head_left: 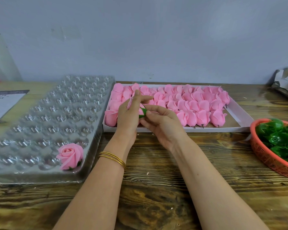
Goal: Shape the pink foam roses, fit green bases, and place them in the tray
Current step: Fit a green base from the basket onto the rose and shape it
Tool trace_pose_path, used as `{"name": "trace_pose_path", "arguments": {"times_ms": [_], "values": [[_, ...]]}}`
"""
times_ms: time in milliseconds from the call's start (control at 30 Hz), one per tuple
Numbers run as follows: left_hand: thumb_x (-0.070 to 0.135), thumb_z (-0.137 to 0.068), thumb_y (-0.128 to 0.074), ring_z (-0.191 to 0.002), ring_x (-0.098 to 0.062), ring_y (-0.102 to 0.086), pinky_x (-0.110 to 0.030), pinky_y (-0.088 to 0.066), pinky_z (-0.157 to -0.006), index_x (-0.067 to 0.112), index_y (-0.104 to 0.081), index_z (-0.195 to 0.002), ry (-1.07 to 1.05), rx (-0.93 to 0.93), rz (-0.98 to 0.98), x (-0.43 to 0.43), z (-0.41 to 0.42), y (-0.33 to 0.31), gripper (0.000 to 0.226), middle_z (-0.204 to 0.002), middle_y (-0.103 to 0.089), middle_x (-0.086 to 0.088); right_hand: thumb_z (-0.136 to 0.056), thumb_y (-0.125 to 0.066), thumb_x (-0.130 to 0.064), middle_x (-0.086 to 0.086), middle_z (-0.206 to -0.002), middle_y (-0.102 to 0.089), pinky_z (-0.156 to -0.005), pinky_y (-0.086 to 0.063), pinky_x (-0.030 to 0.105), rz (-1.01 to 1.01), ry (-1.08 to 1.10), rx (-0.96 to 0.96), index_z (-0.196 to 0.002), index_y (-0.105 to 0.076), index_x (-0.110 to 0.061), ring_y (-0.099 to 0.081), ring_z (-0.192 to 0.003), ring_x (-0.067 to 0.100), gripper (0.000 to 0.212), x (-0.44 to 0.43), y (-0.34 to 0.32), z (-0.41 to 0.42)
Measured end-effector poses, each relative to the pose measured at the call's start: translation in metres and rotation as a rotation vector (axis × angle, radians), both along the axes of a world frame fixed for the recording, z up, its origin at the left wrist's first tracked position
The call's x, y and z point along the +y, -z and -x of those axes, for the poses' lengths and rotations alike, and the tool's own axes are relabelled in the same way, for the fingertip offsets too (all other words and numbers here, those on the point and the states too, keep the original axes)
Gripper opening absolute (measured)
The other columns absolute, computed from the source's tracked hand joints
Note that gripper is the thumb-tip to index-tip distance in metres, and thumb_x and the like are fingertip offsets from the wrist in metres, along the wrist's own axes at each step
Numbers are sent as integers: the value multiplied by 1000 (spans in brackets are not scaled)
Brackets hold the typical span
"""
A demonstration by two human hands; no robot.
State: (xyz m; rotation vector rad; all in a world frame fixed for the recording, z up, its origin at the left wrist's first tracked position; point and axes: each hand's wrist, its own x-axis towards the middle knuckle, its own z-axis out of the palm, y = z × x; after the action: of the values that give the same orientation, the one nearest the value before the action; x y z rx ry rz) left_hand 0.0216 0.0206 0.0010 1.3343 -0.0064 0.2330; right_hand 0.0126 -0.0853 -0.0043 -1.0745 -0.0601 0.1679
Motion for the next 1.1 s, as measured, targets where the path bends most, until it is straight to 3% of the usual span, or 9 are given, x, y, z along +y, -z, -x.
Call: {"name": "trace_pose_path", "arguments": {"times_ms": [200,367,433,600,833,1000,1100], "values": [[49,-98,-50,-102,-15,-69,-28,-55,-80,29,-80,-84,21,6,-8,2,-1,0,38,-97,-75,4,-90,-53,14,7,-81,-74,-77,-61,30,-64,0,5,-101,-64,0,-73,-80,17,21,1,-1,2],[47,-98,-50,-91,-8,-70,-19,-52,-66,30,-79,-83,28,3,-17,2,1,-2,38,-95,-75,8,-85,-56,19,5,-74,-72,-74,-62,32,-60,19,-34,-98,-63,0,-73,-75,19,24,0,-1,2],[48,-98,-50,-90,-11,-71,-21,-51,-62,28,-79,-81,27,14,-23,2,1,-2,39,-95,-76,7,-83,-59,19,6,-75,-71,-77,-61,35,-9,51,-60,-98,-63,-1,-72,-78,22,25,1,0,1],[45,-100,-49,-74,-8,-67,-23,-47,-62,26,-68,-63,4,11,-49,2,-1,-1,46,-79,-72,7,-84,-58,19,8,-100,-73,-81,-61,36,-10,37,-74,-95,-64,0,-72,-85,21,23,3,0,1],[40,-100,-50,-92,-15,-67,-34,-51,-77,23,-58,-50,-13,1,-6,0,-3,1,54,-82,-70,4,-92,-50,12,3,-79,-73,-85,-59,30,-51,-88,-32,-97,-65,1,-72,-82,14,19,4,-3,2],[37,-101,-50,-92,-15,-65,-37,-51,-84,22,-58,-48,-1,1,9,0,-6,2,56,-81,-70,3,-95,-48,8,13,-91,-63,-91,-57,34,-13,-106,9,-106,-62,10,-66,-92,20,18,1,-5,1],[40,-100,-50,-94,-14,-67,-35,-53,-83,23,-62,-51,3,-2,-29,2,-6,4,53,-83,-71,4,-95,-49,9,5,-83,-70,-90,-57,33,-8,-105,-8,-99,-65,5,-69,-86,15,17,0,-5,2]]}}
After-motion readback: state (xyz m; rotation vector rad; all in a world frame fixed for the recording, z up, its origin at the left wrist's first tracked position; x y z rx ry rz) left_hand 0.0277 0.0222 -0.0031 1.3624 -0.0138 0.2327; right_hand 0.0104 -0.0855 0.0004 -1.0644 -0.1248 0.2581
